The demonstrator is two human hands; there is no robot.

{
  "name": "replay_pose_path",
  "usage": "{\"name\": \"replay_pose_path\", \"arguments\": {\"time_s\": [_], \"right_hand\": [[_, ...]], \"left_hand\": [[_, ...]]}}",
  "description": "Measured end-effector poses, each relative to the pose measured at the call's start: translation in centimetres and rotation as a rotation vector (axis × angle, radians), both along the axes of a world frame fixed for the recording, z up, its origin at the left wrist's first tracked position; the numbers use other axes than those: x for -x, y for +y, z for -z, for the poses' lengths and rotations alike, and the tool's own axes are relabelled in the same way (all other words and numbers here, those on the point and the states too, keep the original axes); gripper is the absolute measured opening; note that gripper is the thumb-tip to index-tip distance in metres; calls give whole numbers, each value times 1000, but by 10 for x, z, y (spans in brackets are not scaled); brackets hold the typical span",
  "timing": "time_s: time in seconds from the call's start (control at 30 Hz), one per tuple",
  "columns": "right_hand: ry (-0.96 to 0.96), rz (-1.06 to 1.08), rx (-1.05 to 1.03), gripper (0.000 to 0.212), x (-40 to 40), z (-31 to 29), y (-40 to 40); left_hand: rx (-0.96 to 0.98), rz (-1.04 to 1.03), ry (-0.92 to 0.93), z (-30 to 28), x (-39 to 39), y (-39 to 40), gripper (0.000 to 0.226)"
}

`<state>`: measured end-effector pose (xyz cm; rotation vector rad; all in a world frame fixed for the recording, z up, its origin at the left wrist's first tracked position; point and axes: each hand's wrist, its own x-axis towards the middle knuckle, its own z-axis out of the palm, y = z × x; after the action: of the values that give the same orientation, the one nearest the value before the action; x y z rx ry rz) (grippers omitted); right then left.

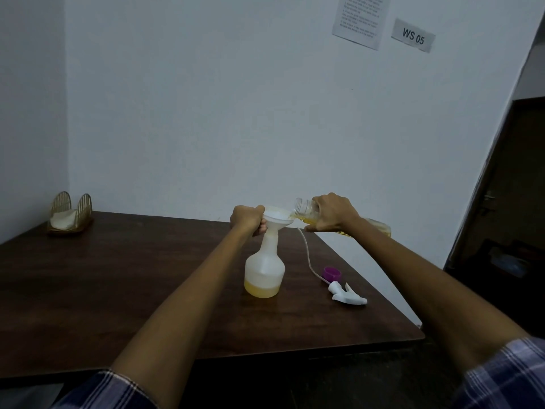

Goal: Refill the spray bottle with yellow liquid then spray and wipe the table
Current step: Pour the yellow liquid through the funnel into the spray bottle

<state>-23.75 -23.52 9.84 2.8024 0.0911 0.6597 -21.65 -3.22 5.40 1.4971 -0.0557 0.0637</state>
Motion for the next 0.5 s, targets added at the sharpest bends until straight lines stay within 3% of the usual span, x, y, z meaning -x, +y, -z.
{"name": "replay_pose_path", "arguments": {"time_s": [0.5], "right_hand": [[-11,-2,12,38,4,-2,2]], "left_hand": [[0,-1,-1,0,1,1,22]]}}
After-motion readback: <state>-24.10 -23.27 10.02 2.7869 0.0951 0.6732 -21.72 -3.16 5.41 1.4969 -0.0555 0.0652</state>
